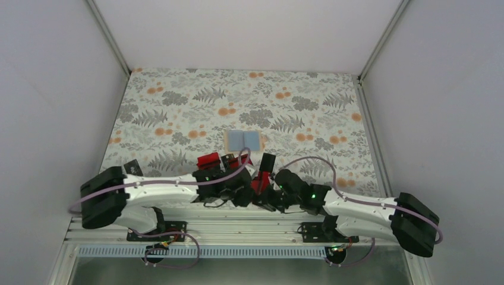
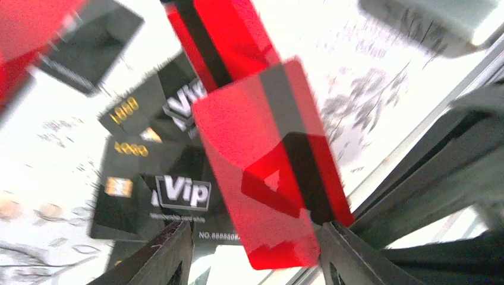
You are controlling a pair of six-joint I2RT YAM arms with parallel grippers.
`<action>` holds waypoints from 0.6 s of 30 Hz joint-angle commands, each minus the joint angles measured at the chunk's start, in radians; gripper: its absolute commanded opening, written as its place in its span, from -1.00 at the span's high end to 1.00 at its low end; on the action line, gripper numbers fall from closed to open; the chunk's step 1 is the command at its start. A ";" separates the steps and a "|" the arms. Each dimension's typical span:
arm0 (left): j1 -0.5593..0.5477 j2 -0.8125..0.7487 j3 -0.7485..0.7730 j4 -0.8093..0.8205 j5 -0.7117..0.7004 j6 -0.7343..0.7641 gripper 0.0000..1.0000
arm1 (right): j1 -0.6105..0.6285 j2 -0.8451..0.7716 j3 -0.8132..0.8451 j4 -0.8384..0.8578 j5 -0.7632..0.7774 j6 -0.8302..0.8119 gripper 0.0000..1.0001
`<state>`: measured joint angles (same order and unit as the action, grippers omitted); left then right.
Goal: Put the credit cards into the card holder
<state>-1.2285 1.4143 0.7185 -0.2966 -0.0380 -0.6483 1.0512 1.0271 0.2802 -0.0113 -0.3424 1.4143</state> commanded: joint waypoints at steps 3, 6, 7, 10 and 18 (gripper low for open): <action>0.110 -0.167 0.082 -0.104 -0.020 0.066 -0.12 | -0.095 -0.034 0.126 -0.127 -0.004 -0.252 0.92; 0.198 -0.214 0.088 -0.096 0.039 0.120 -0.14 | -0.191 -0.014 0.184 -0.140 -0.065 -0.400 0.92; 0.227 -0.226 0.093 -0.090 0.062 0.142 -0.14 | -0.226 -0.003 0.206 -0.137 -0.092 -0.458 0.92; 0.346 -0.246 0.096 -0.033 0.211 0.210 -0.15 | -0.336 0.018 0.251 -0.096 -0.174 -0.623 0.92; 0.579 -0.212 0.130 0.130 0.557 0.308 -0.12 | -0.526 0.138 0.363 0.024 -0.472 -0.860 0.92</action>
<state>-0.7170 1.1946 0.8085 -0.2855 0.2893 -0.4183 0.5819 1.1069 0.5819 -0.0711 -0.6170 0.7399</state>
